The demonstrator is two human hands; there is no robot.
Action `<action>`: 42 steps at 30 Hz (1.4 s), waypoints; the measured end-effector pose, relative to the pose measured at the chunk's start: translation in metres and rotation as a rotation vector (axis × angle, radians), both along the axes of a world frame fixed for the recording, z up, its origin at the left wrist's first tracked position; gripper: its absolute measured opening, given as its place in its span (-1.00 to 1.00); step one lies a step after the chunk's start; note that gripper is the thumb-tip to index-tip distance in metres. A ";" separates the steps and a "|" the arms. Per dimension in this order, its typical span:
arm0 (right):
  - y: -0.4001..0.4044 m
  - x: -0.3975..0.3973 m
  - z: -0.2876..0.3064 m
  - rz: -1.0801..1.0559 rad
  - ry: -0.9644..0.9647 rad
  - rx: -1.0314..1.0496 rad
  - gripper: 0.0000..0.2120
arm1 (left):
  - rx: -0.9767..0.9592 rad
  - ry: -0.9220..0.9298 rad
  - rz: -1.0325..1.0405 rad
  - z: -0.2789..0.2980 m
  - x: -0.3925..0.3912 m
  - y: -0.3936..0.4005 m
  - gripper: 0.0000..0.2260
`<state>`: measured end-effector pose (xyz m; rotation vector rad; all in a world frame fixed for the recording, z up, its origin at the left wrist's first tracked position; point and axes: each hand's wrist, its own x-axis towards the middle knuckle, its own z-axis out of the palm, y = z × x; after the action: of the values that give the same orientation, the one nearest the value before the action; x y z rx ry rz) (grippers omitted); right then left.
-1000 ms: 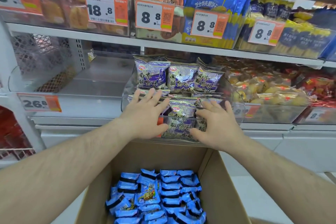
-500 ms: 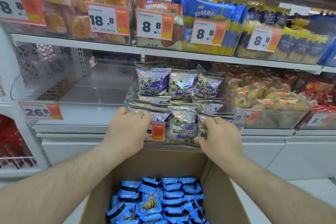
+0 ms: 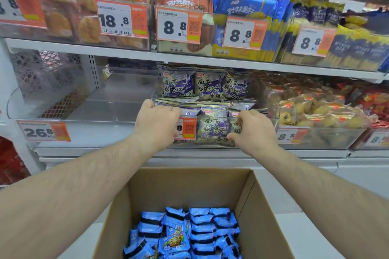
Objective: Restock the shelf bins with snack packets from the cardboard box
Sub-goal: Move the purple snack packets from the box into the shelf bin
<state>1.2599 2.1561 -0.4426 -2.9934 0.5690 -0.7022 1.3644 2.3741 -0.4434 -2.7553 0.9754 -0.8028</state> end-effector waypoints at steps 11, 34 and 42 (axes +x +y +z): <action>-0.019 0.021 -0.033 -0.056 0.002 0.032 -0.53 | -0.052 -0.040 -0.036 -0.042 0.015 -0.021 -0.75; -0.025 0.016 -0.048 -0.058 -0.065 -0.085 -0.65 | -0.240 -0.061 -0.037 -0.070 0.009 -0.033 -0.65; -0.008 0.013 -0.042 -0.095 0.010 0.064 -0.58 | -0.237 -0.018 -0.078 -0.065 0.007 -0.028 -0.59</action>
<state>1.2732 2.1479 -0.4842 -2.9294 0.7246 -0.6608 1.3710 2.3456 -0.5088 -2.9151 1.0540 -1.0145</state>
